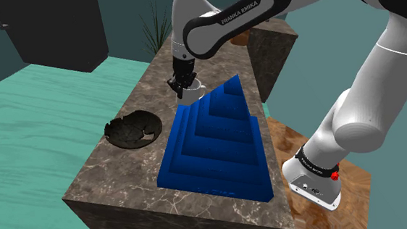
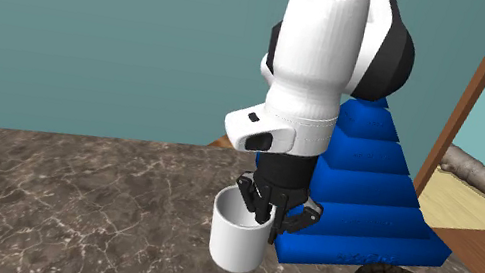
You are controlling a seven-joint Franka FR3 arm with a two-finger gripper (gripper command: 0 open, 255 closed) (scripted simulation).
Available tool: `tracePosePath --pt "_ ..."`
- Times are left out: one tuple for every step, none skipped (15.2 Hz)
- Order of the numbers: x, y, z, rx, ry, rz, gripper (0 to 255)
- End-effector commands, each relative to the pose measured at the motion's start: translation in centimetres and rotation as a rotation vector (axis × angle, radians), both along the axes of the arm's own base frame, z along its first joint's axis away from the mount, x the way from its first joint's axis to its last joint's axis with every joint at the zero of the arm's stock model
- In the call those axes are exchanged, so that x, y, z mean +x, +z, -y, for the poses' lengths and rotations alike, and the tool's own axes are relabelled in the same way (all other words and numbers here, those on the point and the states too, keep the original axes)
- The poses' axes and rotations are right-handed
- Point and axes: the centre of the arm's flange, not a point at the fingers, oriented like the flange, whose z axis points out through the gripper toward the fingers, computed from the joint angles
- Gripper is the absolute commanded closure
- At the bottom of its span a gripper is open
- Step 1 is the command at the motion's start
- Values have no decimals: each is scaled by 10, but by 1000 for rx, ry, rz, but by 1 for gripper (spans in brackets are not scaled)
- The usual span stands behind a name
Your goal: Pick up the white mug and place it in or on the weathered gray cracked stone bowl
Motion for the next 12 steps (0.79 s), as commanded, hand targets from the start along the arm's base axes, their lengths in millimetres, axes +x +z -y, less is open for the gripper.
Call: tracePosePath --pt "0 0 0 0 0 0 255" --pt "0 0 0 0 0 0 255" --pt "0 0 0 0 0 0 255" --pt "0 0 0 0 0 0 255" --pt "0 0 0 0 0 0 255" --pt "0 0 0 0 0 0 255" --pt "0 5 0 0 0 0 255" --pt "0 10 0 0 0 0 255" --pt "0 16 0 0 0 0 255" --pt "0 21 0 0 0 0 255" --pt "0 26 0 0 0 0 255" --pt "0 31 0 0 0 0 255"
